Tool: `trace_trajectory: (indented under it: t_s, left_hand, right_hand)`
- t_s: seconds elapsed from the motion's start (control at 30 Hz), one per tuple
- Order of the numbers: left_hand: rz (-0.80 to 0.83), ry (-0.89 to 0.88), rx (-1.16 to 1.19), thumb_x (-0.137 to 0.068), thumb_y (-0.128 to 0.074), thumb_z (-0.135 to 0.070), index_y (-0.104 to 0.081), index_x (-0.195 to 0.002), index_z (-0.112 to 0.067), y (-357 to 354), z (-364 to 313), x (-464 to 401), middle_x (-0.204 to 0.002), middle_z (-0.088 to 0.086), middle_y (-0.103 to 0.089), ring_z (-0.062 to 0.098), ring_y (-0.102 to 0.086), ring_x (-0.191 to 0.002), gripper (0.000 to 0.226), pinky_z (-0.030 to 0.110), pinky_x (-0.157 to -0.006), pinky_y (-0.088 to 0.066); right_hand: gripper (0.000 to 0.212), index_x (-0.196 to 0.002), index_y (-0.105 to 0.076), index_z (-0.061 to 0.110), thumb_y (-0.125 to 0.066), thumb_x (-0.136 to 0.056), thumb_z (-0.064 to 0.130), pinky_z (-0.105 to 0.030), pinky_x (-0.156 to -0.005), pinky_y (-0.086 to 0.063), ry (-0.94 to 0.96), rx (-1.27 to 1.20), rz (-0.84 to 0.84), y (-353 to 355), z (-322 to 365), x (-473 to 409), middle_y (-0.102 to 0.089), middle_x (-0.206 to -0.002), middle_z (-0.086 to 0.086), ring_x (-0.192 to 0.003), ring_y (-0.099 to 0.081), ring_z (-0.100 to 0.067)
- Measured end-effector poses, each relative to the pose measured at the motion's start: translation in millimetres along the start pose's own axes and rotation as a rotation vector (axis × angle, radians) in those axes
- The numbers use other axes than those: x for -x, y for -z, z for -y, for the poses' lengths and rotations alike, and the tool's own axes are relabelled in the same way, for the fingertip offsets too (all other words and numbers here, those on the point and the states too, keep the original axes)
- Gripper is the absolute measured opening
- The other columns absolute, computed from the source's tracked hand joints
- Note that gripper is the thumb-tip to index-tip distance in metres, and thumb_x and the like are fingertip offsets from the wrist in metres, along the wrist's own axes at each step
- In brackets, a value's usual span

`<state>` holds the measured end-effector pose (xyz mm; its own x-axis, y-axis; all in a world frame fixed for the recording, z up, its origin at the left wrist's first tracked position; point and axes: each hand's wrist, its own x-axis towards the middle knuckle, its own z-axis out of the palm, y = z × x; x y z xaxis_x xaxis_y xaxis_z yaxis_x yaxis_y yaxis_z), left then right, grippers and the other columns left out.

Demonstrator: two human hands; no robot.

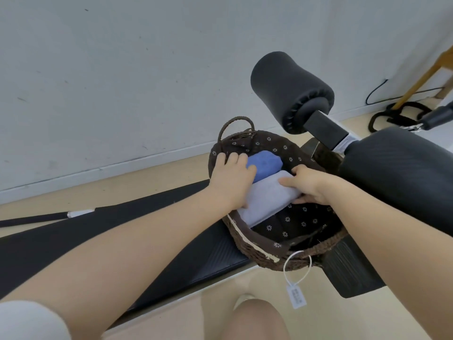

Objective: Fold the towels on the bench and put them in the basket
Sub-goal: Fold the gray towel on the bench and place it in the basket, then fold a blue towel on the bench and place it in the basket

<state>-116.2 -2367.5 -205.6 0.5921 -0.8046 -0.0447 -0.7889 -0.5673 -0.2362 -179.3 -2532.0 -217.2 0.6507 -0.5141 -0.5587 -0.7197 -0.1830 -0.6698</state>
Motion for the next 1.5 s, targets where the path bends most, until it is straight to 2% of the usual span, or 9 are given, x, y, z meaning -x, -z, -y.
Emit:
trace_trajectory:
  t_s: [0.13, 0.33, 0.43, 0.57, 0.77, 0.9, 1.0, 1.23, 1.5]
  left_hand:
    - [0.214, -0.048, 0.160, -0.082, -0.064, -0.021, -0.050, -0.121, -0.014, -2, 4, -13, -0.119, 0.007, -0.054, 0.027, -0.054, -0.107, 0.042, 0.035, -0.070, -0.041]
    - [0.211, -0.027, 0.242, -0.083, -0.056, -0.003, -0.051, -0.118, -0.012, -4, 7, -17, -0.114, 0.009, -0.056, 0.029, -0.057, -0.101, 0.036, 0.036, -0.068, -0.042]
    - [0.287, -0.051, 0.263, -0.085, -0.052, -0.007, -0.063, -0.102, -0.012, -5, 10, -13, -0.114, 0.005, -0.058, 0.027, -0.057, -0.097, 0.021, 0.037, -0.073, -0.044]
    - [0.376, -0.084, 0.207, -0.086, -0.050, -0.036, -0.062, -0.084, -0.021, 1, 14, -6, -0.110, 0.001, -0.061, 0.022, -0.051, -0.084, 0.020, 0.032, -0.075, -0.035]
    - [0.365, -0.092, 0.107, -0.094, -0.029, -0.048, -0.062, -0.115, -0.018, -2, 12, 7, -0.133, 0.005, -0.049, 0.025, -0.042, -0.122, 0.049, 0.038, -0.109, -0.018]
    - [-0.056, -0.166, 0.357, -0.096, -0.032, -0.034, -0.069, -0.094, -0.008, -2, 40, 46, -0.095, 0.007, -0.059, 0.028, -0.052, -0.105, 0.045, 0.028, -0.086, -0.034]
    - [-0.204, 0.007, 0.529, -0.095, -0.040, -0.020, -0.065, -0.110, -0.007, -11, 66, 96, -0.118, 0.004, -0.061, 0.026, -0.057, -0.104, 0.032, 0.031, -0.085, -0.042]
    - [-0.165, 0.362, 0.589, -0.095, -0.043, -0.026, -0.035, -0.140, -0.023, -56, 119, 218, -0.129, -0.002, -0.054, 0.015, -0.058, -0.089, 0.046, 0.032, -0.079, -0.047]
    - [-0.143, 0.652, 0.708, -0.094, -0.045, -0.024, -0.055, -0.121, -0.021, -136, 165, 311, -0.095, -0.003, -0.066, 0.018, -0.057, -0.082, 0.029, 0.031, -0.073, -0.047]
  right_hand:
    - [0.076, -0.148, -0.010, 0.012, -0.053, -0.090, 0.038, -0.044, -0.103, -0.040, 0.222, 0.646, -0.127, -5, 4, 9, -0.032, -0.146, -0.017, -0.126, -0.042, -0.035]
    - [0.049, -0.137, -0.031, 0.013, -0.042, -0.090, 0.006, -0.035, -0.087, -0.036, 0.834, 1.342, -0.212, -24, 23, 44, -0.027, -0.144, -0.013, -0.124, -0.038, -0.029]
    - [0.032, -0.120, -0.040, 0.007, -0.040, -0.089, 0.001, -0.029, -0.075, -0.034, 0.589, 1.313, -0.009, -18, 22, 48, -0.036, -0.130, -0.014, -0.103, -0.047, -0.028]
    - [0.060, -0.148, -0.016, 0.012, -0.031, -0.091, -0.002, -0.040, -0.112, -0.028, 0.297, 1.260, 0.309, -16, 12, 46, -0.009, -0.156, -0.003, -0.137, -0.027, -0.032]
    - [0.071, -0.151, -0.002, 0.024, -0.029, -0.091, -0.003, -0.037, -0.118, -0.012, 0.193, 1.166, 0.362, -13, 13, 58, 0.004, -0.160, -0.002, -0.147, -0.004, -0.023]
    - [0.041, -0.133, -0.050, 0.016, -0.036, -0.095, 0.008, -0.034, -0.105, -0.036, 0.483, 0.813, -0.017, -17, 32, 75, -0.050, -0.138, -0.008, -0.125, -0.047, -0.026]
    - [0.032, -0.117, -0.059, 0.013, -0.039, -0.093, 0.007, -0.027, -0.092, -0.042, 0.709, 0.539, -0.152, -38, 47, 100, -0.063, -0.117, -0.004, -0.108, -0.056, -0.019]
    - [0.022, -0.103, -0.064, 0.014, -0.048, -0.090, 0.008, -0.021, -0.074, -0.045, 0.767, 0.321, 0.134, -151, 56, 142, -0.064, -0.092, 0.004, -0.094, -0.059, -0.014]
    - [0.028, -0.103, -0.064, 0.014, -0.039, -0.094, 0.008, -0.020, -0.082, -0.038, 0.755, 0.438, 0.269, -294, 45, 141, -0.067, -0.105, -0.001, -0.093, -0.055, -0.011]
